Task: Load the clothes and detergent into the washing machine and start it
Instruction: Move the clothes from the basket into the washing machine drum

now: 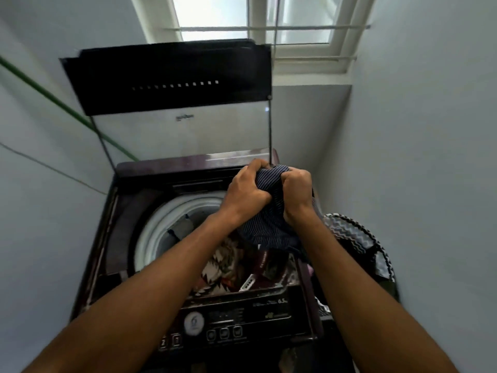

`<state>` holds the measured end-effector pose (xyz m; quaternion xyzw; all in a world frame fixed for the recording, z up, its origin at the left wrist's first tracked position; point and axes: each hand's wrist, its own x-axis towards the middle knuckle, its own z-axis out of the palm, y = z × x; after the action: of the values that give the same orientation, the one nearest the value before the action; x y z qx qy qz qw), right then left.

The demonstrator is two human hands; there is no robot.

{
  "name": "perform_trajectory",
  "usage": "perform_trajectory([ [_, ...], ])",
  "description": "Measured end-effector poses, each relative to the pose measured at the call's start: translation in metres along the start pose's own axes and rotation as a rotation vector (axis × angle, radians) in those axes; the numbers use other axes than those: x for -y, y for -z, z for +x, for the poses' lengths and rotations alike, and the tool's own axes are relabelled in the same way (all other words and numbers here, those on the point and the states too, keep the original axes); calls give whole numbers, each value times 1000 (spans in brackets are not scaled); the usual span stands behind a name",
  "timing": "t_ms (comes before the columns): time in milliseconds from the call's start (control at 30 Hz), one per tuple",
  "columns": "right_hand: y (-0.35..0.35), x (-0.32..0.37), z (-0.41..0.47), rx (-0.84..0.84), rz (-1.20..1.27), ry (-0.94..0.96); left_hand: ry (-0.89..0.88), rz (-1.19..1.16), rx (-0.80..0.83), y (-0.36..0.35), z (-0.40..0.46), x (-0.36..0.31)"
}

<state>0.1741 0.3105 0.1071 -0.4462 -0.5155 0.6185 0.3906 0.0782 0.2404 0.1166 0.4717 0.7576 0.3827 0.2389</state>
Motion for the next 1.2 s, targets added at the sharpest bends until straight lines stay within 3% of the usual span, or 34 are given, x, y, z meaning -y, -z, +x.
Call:
perform_trajectory([
  [267, -90, 3, -31, 223, 55, -66, 27, 30, -200, 81, -28, 46],
  [433, -136, -13, -46, 345, -77, -113, 102, 140, -299, 113, -44, 85],
  [633, -146, -71, -50, 361, -383, -153, 238, 239, -90, 101, -56, 144],
  [767, -119, -109, -47, 367, -534, -334, 304, 348, 158, 80, -56, 162],
  [933, -76, -97, -31, 287, -748, -134, 198, 285, 377, 43, -43, 141],
  [1067, -31, -85, -15, 50, -925, 102, 80, 222, 399, 2, -28, 111],
  [1200, 16, -85, -2, -201, -1002, 1, -2, 197, 400, -41, -19, 78],
])
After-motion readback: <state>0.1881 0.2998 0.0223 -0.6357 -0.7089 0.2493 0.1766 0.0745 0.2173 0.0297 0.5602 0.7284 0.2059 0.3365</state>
